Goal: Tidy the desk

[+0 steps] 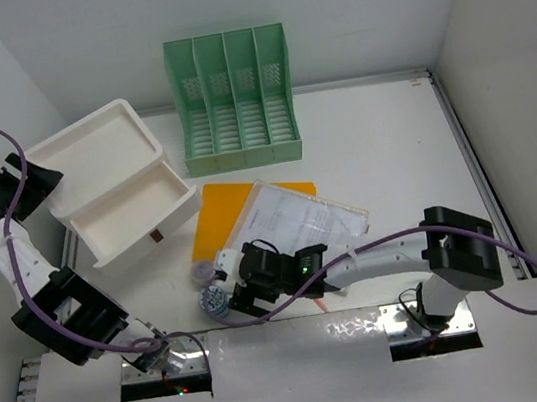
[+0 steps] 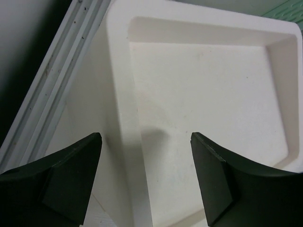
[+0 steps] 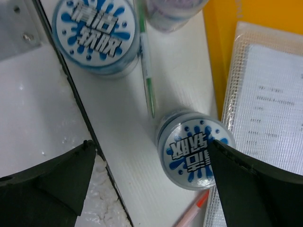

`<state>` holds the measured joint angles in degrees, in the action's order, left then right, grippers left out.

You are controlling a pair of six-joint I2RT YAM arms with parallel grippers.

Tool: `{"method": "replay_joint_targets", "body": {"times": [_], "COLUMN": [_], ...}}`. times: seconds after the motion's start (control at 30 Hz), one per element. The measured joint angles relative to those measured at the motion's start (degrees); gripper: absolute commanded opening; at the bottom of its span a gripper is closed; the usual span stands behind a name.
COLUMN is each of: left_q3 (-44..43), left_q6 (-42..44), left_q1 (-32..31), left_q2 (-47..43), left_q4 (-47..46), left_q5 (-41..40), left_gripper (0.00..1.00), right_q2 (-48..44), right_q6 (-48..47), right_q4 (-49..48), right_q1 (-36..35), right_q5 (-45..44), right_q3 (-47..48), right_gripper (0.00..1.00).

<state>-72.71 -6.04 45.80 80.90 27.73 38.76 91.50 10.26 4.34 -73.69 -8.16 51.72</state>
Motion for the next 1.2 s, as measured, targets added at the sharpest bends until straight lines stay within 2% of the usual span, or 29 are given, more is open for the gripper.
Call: {"method": "replay_joint_targets", "body": {"times": [0.23,0.3,0.4,0.73,0.83,0.97,1.0,1.03,1.07,1.17,1.2], "left_q3": [-2.23,-2.8,-3.56,-4.13,-4.13,-4.5,-5.03,-5.86,-7.08,-10.93,-12.39], "left_q6": [1.75,2.21,2.84,5.92,6.67,6.62,6.6,6.62,6.69,7.34,7.67], "left_q1": [0.0,0.0,0.0,0.0,-0.07,-2.05,-3.87,-6.19,-9.88,-18.88,-21.18], "left_q2": [-2.73,-3.76,-5.68,-8.52,-8.52,-8.52,-8.52,-8.5,-8.52,-8.66,-8.83], "left_q4": [2.49,2.75,2.99,5.22,5.51,5.25,5.44,5.68,5.86,6.47,7.19], "left_q5": [-0.87,-1.18,-1.38,6.19,7.28,5.86,4.39,2.84,1.07,-2.14,-2.32], "left_gripper": [0.79,0.85,0.87,0.88,0.87,0.86,0.86,0.86,0.86,0.86,0.86], "right_q2": [2.32,2.51,3.17,6.88,6.99,7.56,7.85,8.07,8.09,8.09,7.96], "right_q6": [-0.72,-0.55,-0.59,-2.34,-2.32,-2.05,-1.86,-1.66,-1.49,-0.85,-0.76], "right_q4": [5.81,8.35,10.73,7.48,6.32,5.14,5.01,4.96,4.74,3.78,3.34], "right_q1": [-1.88,-1.88,-1.86,-1.68,-0.85,1.2,1.62,1.97,2.05,1.97,1.97], "right_q5": [-8.44,-11.8,-15.45,-12.52,-10.19,-7.76,-7.45,-6.75,-6.64,-6.12,-6.12], "right_q3": [2.64,3.34,5.09,4.48,3.52,3.58,3.58,3.58,3.58,3.3,3.02], "right_gripper": [0.98,0.98,0.99,0.97,0.9,0.73,0.64,0.59,0.46,0.27,0.18]}}
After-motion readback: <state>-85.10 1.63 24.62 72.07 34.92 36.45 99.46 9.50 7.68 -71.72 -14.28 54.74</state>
